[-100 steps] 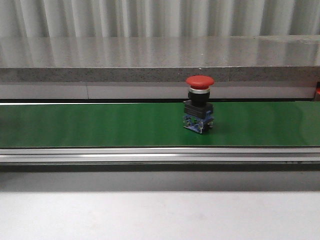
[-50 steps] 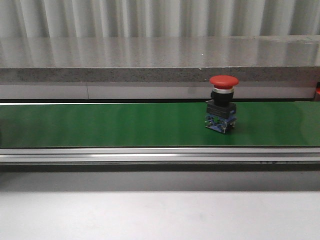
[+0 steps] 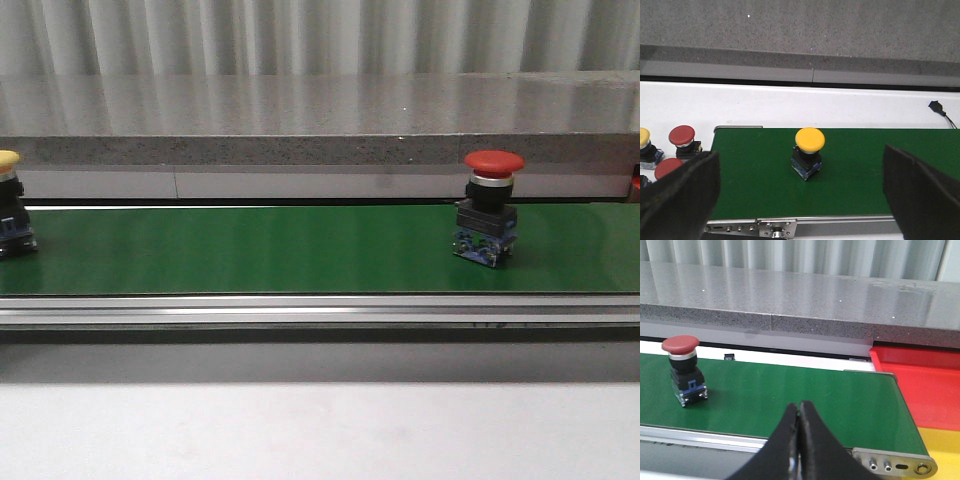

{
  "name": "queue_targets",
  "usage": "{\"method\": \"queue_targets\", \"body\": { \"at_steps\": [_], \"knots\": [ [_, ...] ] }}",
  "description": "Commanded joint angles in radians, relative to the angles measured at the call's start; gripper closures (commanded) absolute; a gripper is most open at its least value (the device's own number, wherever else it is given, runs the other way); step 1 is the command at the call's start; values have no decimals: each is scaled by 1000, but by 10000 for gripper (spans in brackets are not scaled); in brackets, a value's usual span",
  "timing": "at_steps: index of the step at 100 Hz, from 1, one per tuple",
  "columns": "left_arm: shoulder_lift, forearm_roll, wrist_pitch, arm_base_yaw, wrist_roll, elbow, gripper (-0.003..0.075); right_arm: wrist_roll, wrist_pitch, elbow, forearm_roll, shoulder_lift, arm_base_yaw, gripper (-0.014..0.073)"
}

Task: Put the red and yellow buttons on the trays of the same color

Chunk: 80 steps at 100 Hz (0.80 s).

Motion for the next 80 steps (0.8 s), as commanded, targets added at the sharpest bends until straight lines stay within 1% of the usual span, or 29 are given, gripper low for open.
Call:
{"method": "queue_targets", "body": {
  "at_steps": [1, 5, 12, 17, 19, 31, 36, 48, 56, 61, 70, 80],
  "knots": [
    [-85, -4, -87, -7, 2, 37, 185, 0, -94, 2, -10, -15, 0, 659],
    [-125, -4, -85, -7, 2, 63, 224, 0, -103, 2, -10, -15, 0, 659],
    [-182, 1, -85, -7, 2, 104, 321, 0, -118, 2, -10, -15, 0, 659],
    [-215, 4, -83, -7, 2, 128, 413, 0, -119, 2, -10, -15, 0, 659],
    [-227, 6, -83, -7, 2, 136, 437, 0, -123, 2, -10, -15, 0, 659],
    [-265, 19, -83, -7, 2, 169, 668, 0, -154, 2, -10, -15, 0, 659],
    [-268, 19, -83, -7, 2, 175, 741, 0, -170, 2, -10, -15, 0, 659],
    [-268, 19, -83, -7, 2, 175, 740, 0, -220, -3, -10, -15, 0, 659],
    [-268, 19, -83, -7, 2, 175, 740, 0, -199, -38, -10, -13, 0, 659],
    [-268, 19, -83, -7, 2, 175, 740, 0, -146, -77, -10, 0, 0, 659],
    [-268, 19, -83, -7, 2, 175, 740, 0, 9, -177, -10, 49, 0, 659],
    [-268, 19, -83, -7, 2, 175, 740, 10, 163, -315, -10, 166, 0, 659]
  ]
}}
